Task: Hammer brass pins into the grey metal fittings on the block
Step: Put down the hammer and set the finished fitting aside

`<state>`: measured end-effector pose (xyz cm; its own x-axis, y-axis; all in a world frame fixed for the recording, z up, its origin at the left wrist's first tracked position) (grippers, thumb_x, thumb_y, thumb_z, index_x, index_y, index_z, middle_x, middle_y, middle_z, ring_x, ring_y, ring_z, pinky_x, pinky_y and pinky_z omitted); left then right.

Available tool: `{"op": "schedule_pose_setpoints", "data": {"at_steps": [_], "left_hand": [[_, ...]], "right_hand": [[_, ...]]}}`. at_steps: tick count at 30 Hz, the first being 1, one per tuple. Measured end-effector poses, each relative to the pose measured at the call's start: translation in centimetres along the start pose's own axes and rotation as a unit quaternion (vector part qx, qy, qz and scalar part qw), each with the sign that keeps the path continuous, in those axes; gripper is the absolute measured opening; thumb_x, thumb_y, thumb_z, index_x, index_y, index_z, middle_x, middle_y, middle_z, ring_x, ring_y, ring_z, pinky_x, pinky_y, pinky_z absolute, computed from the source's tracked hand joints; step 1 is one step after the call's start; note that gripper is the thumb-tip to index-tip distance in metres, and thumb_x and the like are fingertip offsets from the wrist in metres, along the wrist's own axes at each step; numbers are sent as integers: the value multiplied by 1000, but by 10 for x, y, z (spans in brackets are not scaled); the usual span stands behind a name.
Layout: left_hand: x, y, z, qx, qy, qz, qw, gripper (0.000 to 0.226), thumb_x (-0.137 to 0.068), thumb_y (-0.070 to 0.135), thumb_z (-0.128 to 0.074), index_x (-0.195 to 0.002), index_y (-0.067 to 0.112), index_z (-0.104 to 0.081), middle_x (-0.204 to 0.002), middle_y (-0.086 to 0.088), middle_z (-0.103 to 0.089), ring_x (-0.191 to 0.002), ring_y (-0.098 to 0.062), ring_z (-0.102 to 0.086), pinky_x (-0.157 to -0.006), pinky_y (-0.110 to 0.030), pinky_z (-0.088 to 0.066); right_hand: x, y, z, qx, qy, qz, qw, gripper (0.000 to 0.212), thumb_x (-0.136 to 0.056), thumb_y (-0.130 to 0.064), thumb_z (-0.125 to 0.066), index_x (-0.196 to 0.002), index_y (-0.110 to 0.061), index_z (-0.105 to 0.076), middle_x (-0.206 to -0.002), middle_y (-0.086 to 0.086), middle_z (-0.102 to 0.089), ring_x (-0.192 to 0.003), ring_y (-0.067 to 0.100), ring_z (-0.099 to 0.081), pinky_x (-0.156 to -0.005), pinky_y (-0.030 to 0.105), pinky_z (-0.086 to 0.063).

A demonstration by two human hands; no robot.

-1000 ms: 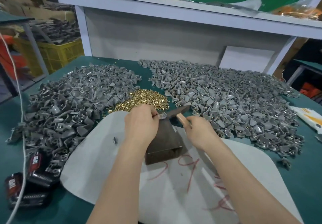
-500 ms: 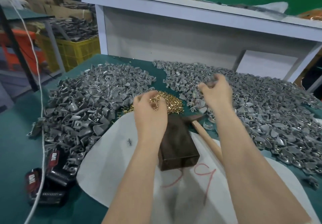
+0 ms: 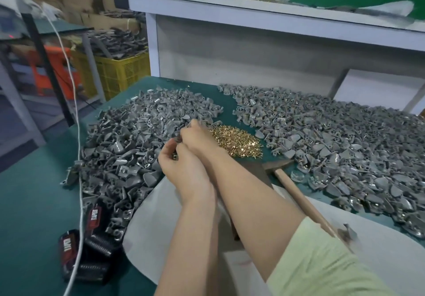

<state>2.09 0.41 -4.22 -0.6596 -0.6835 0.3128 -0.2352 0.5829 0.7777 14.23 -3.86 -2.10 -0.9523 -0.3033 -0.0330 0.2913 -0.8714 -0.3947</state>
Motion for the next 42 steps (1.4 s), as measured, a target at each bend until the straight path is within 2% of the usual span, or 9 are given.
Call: {"op": "schedule_pose_setpoints", "data": {"at_steps": [5,8,15,19,23,29,34,40,42], "left_hand": [[1,2,-3,-2,-1,-16,1000,22,-92,3,-43,-108,16,-51,-87,5,-54,-67,-2,-50,-52,-7,-39],[2,1,-8,-13,-19,-21,999,23,-92,3,-45,-109,16,-51,-110,-3,-57,-81,-6,-51,-63,-9,-39],[-3,7,4,21,34,-44,998,24,-92,2,-40,-109,15,-50,-107,-3,-52,-70,-2,-46,-52,-3,-36],[-6,8,7,29,48,-46,997,22,-92,2,-40,-107,16,-50,-108,-3,-52,-77,-7,-48,-52,-2,-36],[-7,8,8,19,52,-49,997,23,-92,3,-40,-108,16,-50,-110,-3,-53,-82,-8,-49,-58,-4,-38],[-4,6,-7,-42,-18,-67,997,28,-92,4,-45,-115,19,-52,-126,-7,-52,-82,0,-51,-62,-4,-38],[18,4,-48,-147,-206,-122,960,34,-96,8,-49,-128,16,-57,-128,-1,-58,-96,8,-57,-73,4,-39],[27,0,-54,-186,-248,-129,942,12,-90,10,-62,-88,21,-62,-93,1,-66,-92,-12,-62,-81,-19,-49],[20,0,-47,-162,-213,-108,957,14,-88,9,-65,-82,21,-60,-90,-4,-66,-90,-17,-61,-86,-28,-50]], "right_hand": [[11,0,16,-46,30,13,998,23,-89,-5,-47,-105,0,-62,-115,16,-58,-100,30,-56,-85,33,-45],[19,16,47,-97,75,8,992,17,-86,-4,-51,-87,-6,-69,-89,6,-69,-78,17,-61,-72,26,-47],[34,17,48,-1,7,59,998,25,-89,-21,-61,-113,-20,-66,-118,-2,-64,-89,9,-52,-81,20,-39],[25,1,8,119,-47,61,990,40,-92,-17,-54,-129,-32,-54,-138,6,-50,-128,32,-39,-105,42,-36],[17,-6,-3,149,-39,49,987,29,-90,-8,-51,-114,-18,-62,-117,9,-61,-98,27,-55,-90,37,-42],[31,11,47,-92,18,25,995,20,-92,-11,-53,-109,-13,-63,-114,3,-63,-88,15,-60,-80,24,-45],[71,39,80,-390,-65,5,919,17,-92,1,-53,-105,-10,-57,-89,9,-64,-67,10,-66,-68,24,-57],[86,66,91,-477,0,-33,879,13,-88,-3,-62,-100,-5,-56,-80,8,-64,-60,11,-62,-65,24,-56],[79,79,87,-387,57,-65,918,7,-89,-15,-63,-94,-12,-60,-85,3,-65,-68,13,-65,-74,29,-56]]}}
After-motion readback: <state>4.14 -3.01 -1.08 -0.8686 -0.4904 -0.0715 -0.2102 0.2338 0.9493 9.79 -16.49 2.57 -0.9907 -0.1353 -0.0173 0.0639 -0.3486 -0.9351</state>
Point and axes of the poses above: each hand's wrist, its own x-axis away from the middle knuckle, its own z-axis out of the back of the hand, y = z × x, the point moved 9 cm from there along -x, towards the middle knuckle
